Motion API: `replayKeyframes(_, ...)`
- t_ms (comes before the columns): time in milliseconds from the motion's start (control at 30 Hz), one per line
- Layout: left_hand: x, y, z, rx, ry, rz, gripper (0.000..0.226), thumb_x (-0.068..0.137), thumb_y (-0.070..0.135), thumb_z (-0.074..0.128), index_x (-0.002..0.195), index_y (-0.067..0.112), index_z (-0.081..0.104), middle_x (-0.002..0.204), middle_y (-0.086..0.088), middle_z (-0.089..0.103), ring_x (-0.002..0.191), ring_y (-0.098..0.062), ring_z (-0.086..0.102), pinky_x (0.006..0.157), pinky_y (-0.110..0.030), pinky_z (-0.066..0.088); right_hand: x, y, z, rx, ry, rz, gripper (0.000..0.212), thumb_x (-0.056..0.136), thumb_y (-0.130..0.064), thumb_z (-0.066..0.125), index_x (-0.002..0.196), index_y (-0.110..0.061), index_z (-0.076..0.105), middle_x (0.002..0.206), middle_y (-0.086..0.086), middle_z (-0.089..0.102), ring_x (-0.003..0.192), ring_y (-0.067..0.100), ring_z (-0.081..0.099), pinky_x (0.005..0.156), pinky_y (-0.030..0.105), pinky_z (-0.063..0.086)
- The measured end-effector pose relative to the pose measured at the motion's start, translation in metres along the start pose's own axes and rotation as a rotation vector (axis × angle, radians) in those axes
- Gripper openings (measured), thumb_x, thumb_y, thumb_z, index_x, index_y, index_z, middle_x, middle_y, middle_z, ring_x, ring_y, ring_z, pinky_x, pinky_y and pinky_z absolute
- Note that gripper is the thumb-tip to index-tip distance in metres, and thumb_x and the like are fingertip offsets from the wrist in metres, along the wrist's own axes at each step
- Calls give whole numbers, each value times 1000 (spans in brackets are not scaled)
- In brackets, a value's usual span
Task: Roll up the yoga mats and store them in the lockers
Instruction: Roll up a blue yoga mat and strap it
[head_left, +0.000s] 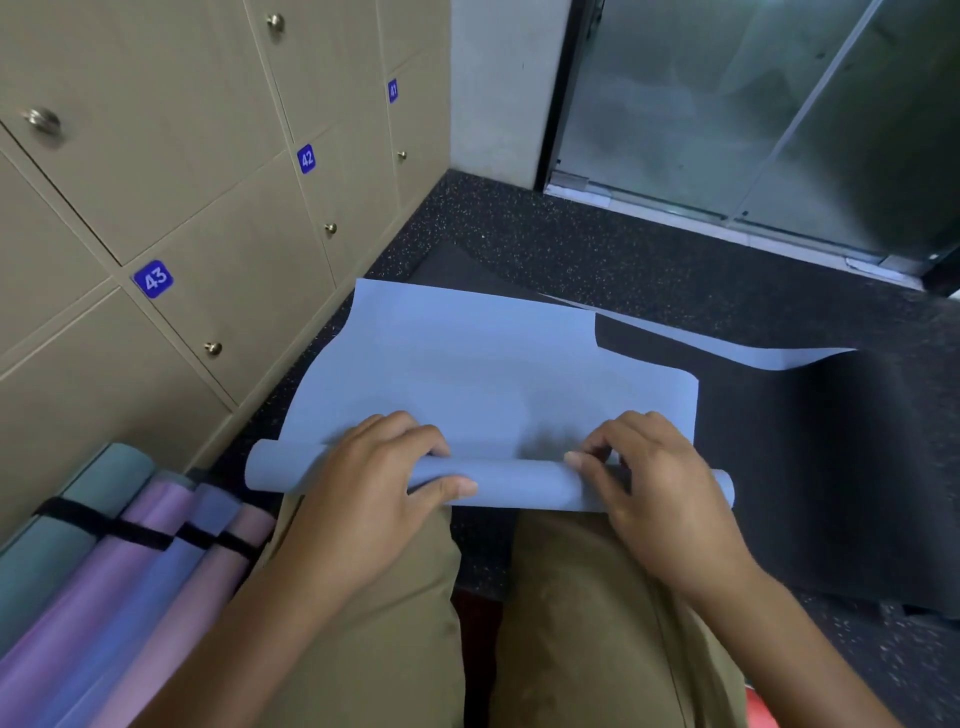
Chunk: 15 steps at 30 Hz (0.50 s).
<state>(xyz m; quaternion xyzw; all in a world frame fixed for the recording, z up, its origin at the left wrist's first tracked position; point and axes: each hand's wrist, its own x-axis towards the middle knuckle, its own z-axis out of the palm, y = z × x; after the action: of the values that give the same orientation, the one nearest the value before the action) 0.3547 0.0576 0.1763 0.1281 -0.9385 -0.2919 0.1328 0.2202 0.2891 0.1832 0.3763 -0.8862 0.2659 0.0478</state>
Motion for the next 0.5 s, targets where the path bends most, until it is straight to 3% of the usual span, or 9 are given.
replayKeyframes(67, 5, 0, -3, -26, -39, -44, 48, 78, 75, 49, 84, 31, 68, 85, 15, 59, 87, -4, 55, 75, -25, 45, -6, 1, 6, -26, 61, -32, 17, 98, -33, 62, 87, -20, 67, 85, -13, 58, 81, 13, 48, 71, 31, 47)
replayKeyframes(167, 14, 2, -5, -12, -85, -90, 37, 86, 66, 64, 84, 29, 69, 83, 12, 57, 86, -6, 54, 75, -31, 46, -15, 7, 11, -66, 68, -60, 25, 101, -42, 62, 99, -19, 70, 96, -12, 61, 91, 15, 53, 78, 29, 47)
replayKeyframes(300, 26, 6, -6, 9, -123, -144, 28, 88, 54, 70, 83, 27, 69, 84, 11, 59, 94, -11, 53, 81, -30, 43, -15, 12, 16, -63, 55, -40, 37, 98, -53, 54, 105, -21, 71, 99, -12, 63, 94, 14, 53, 81, 31, 48)
replayKeyframes(433, 25, 10, 6, -12, 45, -25, 14, 89, 31, 78, 87, 20, 69, 86, 11, 62, 90, -13, 55, 76, -16, 40, -2, 14, 17, -36, 21, 2, 43, 99, -58, 48, 101, -24, 73, 95, -13, 66, 89, 14, 56, 81, 37, 49)
replayKeyframes(500, 20, 12, 13, 46, 164, 71, 15, 91, 25, 76, 80, 19, 68, 81, 10, 61, 82, -14, 53, 72, -18, 38, 5, 15, 15, -14, -24, 37, 46, 97, -63, 44, 97, -27, 73, 93, -15, 66, 88, 12, 57, 83, 37, 48)
